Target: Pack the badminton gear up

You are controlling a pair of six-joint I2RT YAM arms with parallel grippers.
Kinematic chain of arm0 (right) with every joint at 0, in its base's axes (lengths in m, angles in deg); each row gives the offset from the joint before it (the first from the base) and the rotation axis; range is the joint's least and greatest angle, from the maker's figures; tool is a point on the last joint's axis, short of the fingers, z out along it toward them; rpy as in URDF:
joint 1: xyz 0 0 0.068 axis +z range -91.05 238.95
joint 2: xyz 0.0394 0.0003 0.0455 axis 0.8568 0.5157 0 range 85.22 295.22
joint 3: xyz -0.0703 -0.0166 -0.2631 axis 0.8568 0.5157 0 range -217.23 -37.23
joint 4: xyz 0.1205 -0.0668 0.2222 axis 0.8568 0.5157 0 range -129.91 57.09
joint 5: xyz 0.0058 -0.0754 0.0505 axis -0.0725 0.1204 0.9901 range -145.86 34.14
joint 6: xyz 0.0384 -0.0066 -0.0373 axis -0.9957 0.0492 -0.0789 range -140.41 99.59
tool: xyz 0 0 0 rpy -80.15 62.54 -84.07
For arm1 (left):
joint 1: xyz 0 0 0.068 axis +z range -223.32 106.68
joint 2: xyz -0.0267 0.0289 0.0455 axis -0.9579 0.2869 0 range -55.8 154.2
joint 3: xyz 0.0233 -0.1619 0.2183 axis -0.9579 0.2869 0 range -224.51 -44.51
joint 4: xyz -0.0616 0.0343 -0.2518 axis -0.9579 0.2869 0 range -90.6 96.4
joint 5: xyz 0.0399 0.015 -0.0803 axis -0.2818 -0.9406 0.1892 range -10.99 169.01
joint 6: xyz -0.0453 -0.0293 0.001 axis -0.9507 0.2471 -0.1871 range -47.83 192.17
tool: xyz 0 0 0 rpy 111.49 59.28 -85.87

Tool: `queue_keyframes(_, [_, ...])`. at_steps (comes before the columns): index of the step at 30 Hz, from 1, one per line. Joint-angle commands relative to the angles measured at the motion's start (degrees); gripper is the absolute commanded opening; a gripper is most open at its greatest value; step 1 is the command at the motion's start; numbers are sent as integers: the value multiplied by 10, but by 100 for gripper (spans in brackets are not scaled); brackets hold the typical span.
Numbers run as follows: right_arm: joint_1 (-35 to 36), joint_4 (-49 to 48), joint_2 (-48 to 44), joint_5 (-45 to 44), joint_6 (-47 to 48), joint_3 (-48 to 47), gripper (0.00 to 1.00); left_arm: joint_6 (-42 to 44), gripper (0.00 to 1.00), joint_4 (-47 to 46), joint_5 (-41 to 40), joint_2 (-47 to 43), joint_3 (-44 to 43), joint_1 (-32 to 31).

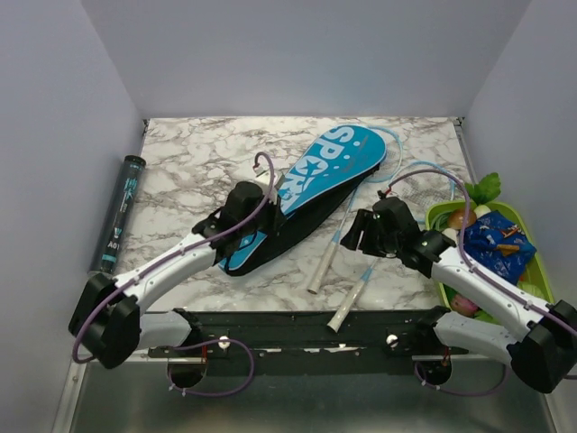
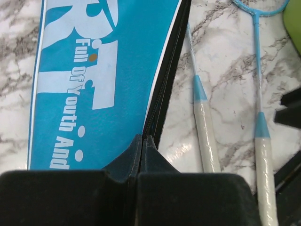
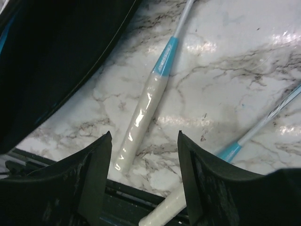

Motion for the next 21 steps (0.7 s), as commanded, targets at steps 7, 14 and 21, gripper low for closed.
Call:
queue_keyframes(7, [-110, -40, 173, -6, 71, -97, 65, -231, 0, -75, -39, -183, 158, 4])
queue_keyframes(14, [-117, -14, 352, -48, 76, -230, 63, -266, 0, -163, -80, -160, 186, 43])
queue_keyframes(21, [-124, 50, 475, -79, 76, -349, 61, -295, 0, -278, -44, -84, 178, 130])
